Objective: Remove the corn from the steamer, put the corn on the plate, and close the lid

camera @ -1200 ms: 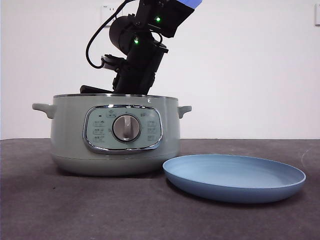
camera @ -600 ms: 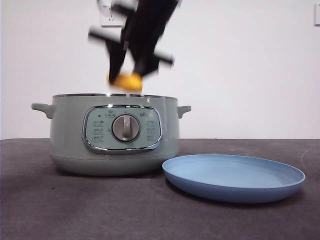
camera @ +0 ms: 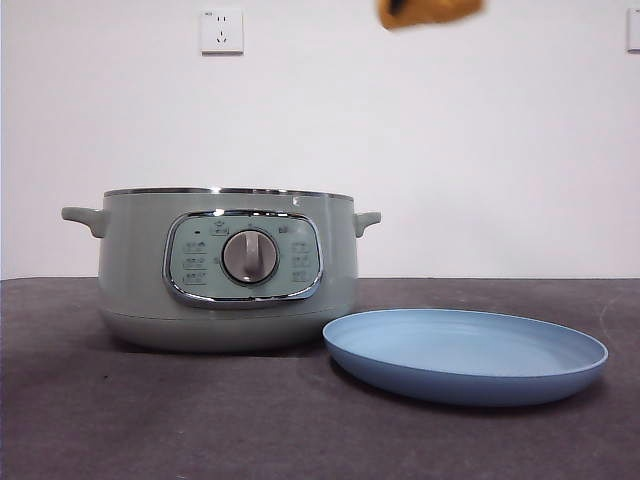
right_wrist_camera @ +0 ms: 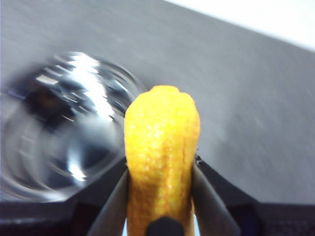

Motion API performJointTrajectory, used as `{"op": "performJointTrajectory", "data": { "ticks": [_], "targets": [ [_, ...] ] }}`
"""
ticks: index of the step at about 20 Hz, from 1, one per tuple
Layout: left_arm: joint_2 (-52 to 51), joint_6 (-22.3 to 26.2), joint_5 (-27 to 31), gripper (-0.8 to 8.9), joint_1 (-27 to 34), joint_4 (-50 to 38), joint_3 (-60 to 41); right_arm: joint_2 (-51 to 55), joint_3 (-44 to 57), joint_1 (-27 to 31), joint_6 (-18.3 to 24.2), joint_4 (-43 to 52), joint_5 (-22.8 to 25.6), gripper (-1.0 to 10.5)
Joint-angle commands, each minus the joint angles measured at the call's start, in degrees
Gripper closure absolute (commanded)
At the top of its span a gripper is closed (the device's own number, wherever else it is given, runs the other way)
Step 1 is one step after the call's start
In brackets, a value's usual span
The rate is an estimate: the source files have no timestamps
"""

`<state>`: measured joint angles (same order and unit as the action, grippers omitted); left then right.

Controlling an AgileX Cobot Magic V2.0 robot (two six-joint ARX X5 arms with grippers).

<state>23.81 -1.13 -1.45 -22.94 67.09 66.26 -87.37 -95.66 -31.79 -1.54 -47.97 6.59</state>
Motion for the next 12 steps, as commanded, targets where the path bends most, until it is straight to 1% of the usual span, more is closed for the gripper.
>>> {"op": "performJointTrajectory", "data": {
  "ticks": [1,3,7,10,12],
  "targets": [
    [-0.50,-0.37,-0.11,8.22,-0.09,-4.07,0.31,2.38,11.72,2.91,-1.49,5.25,-5.25,9.6],
    [-0.35,-0.35,-0.11,8.22,-0.11,-5.05,0.31,4.31,21.88,4.72,-3.28,12.61,-7.96,9.6],
    [0.90,-0.37,-0.11,8.22,-0.11,-5.81,0.31,4.39,38.01,5.11,-7.82,26.38,-8.24,9.6],
    [2.80,-0.37,-0.11,8.22,-0.11,-5.92,0.31,3.76,46.51,4.74,-14.45,36.87,-8.17,9.6],
    [3.74,-0.35,-0.13,8.22,-0.11,-6.34,0.31,3.26,49.57,4.74,-17.20,41.09,-7.91,9.6]
  ]
}}
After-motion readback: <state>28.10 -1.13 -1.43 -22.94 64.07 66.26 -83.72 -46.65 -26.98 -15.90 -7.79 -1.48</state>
